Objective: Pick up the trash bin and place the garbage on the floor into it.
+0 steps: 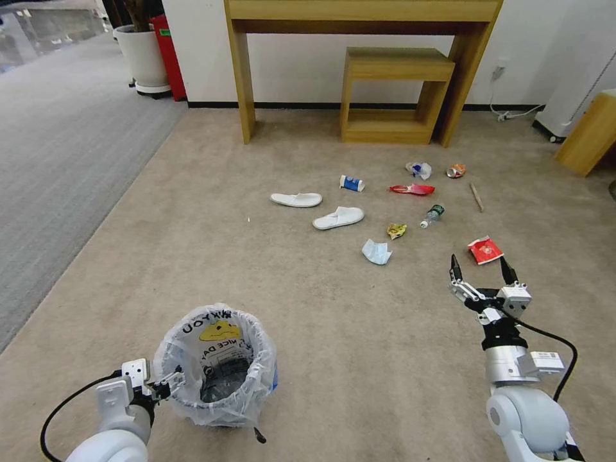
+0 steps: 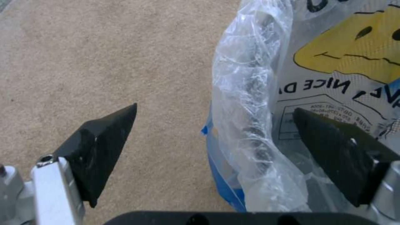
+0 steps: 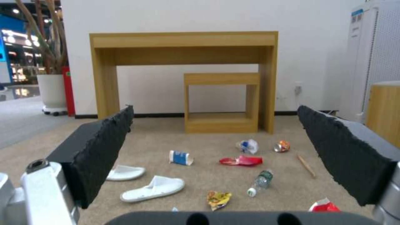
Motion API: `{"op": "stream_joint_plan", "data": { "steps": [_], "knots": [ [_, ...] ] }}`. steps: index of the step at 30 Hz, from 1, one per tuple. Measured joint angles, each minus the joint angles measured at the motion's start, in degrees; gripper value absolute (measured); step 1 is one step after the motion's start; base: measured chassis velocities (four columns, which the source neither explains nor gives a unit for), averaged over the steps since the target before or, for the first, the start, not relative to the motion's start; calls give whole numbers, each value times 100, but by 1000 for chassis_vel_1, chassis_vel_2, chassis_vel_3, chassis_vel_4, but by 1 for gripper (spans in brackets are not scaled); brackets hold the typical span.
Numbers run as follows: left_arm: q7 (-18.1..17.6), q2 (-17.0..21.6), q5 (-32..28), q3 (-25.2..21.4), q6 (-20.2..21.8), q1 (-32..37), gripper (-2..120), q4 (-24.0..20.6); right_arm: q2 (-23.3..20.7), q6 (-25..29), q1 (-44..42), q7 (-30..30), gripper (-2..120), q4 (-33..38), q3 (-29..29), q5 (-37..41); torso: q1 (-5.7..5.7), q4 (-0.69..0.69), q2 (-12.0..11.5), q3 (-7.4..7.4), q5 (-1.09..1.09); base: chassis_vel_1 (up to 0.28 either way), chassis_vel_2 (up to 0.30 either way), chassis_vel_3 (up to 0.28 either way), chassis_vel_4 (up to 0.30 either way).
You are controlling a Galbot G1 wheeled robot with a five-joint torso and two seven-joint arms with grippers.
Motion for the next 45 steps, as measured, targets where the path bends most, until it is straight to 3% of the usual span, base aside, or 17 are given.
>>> {"op": "stream_joint_plan", "data": {
  "steps": [34,37,45],
  "knots": [
    [-122,-27,-111,159,9,-207,99,309,38,-2,-5,7,100,5,-9,-87,0,0,0,0,0,0,0,0,0],
    [-124,-27,-115,166,6,-225,97,329,37,-2,9,7,100,-5,-11,-85,0,0,0,0,0,0,0,0,0],
    [-127,-39,-119,187,-2,-251,71,372,58,0,25,3,100,-50,-21,-101,0,0,0,-1,0,0,0,0,0]
  ]
}}
